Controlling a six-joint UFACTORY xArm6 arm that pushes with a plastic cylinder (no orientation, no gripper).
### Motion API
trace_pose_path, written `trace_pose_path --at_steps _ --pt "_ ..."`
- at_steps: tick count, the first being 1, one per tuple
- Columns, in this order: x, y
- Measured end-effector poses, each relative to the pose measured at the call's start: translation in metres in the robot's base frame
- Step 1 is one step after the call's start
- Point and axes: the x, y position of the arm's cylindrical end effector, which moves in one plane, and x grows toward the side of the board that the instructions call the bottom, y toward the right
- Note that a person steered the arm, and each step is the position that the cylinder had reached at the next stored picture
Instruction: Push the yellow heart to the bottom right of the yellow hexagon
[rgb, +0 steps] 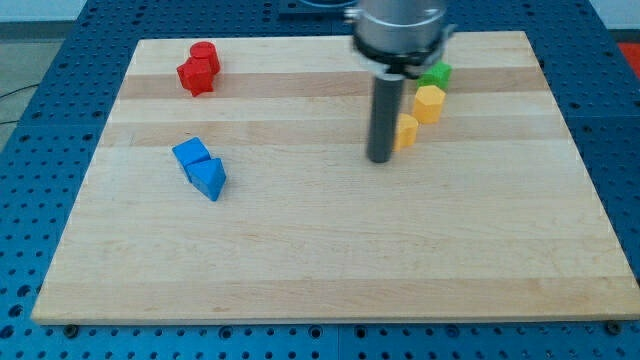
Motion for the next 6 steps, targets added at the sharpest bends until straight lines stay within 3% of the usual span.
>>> trace_pose_path --at_steps 1,3,6 --pt "-0.018 -0.020" --pt "-0.027 0.023" --pt "-0.038 0.036"
